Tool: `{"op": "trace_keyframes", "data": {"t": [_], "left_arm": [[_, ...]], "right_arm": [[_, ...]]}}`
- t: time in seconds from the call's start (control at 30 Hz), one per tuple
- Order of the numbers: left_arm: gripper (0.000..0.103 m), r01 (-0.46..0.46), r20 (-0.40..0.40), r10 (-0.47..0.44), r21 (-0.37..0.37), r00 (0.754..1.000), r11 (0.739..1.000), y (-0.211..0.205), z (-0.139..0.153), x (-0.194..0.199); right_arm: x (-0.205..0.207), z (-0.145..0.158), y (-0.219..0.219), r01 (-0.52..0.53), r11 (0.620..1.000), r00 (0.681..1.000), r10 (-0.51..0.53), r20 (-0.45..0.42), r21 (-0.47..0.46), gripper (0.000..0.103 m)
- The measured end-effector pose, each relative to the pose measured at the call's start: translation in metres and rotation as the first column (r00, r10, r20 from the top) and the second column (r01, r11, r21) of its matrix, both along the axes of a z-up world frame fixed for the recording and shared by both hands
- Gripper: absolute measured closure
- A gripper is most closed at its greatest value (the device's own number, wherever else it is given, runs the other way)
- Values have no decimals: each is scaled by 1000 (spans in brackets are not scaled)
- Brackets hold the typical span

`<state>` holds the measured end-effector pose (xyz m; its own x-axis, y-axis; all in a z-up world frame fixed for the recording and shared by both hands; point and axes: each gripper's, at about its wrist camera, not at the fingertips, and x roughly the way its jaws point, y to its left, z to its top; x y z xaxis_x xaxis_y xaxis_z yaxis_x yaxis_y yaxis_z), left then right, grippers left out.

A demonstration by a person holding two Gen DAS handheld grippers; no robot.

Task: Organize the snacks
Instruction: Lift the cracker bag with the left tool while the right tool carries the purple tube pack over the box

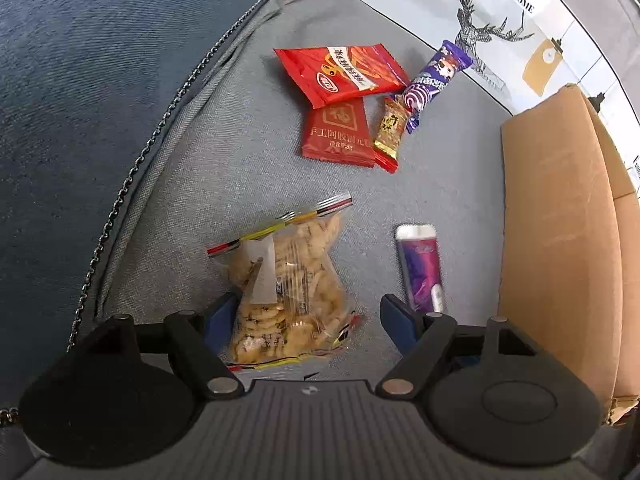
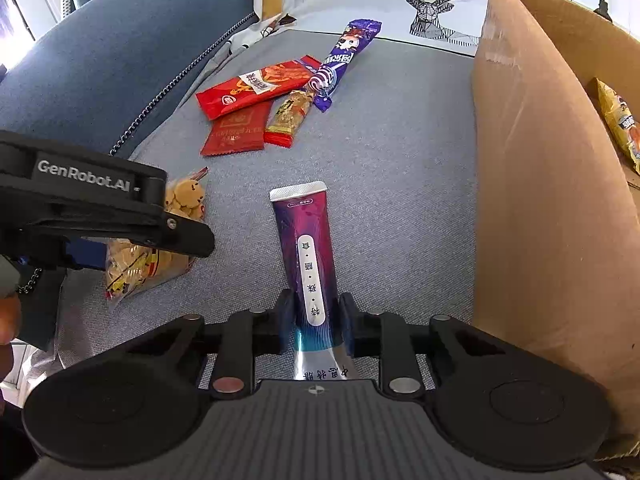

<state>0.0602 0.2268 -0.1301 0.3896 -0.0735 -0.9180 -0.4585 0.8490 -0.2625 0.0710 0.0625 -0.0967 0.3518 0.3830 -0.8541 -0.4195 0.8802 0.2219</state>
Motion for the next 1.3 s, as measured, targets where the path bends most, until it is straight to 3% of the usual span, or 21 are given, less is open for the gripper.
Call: {"op": "trace_keyframes", "data": {"t": [0.1, 0.4, 0.53, 0.73, 1.3], "left_arm": [[22, 5, -2, -5, 4, 1000, 1000, -1, 0, 0], [26, 15, -8, -14, 23, 1000, 1000, -2, -1, 1], [37, 17, -11, -17, 45, 1000, 999, -2, 0, 2], [44, 46, -8, -45, 84, 999, 995, -6, 2, 2], [44, 50, 70, -53, 46, 996, 998, -8, 11, 2]], "right_arm": [[-1, 5, -2, 18, 1000, 999, -19, 30, 14, 83], [2, -2, 0, 17, 1000, 1000, -17, -1, -4, 82], [1, -2, 0, 15, 1000, 1000, -15, 1, -5, 82], [1, -1, 0, 19, 1000, 1000, -19, 9, 5, 82], [-2, 5, -4, 25, 999, 999, -26, 41, 23, 83]]}}
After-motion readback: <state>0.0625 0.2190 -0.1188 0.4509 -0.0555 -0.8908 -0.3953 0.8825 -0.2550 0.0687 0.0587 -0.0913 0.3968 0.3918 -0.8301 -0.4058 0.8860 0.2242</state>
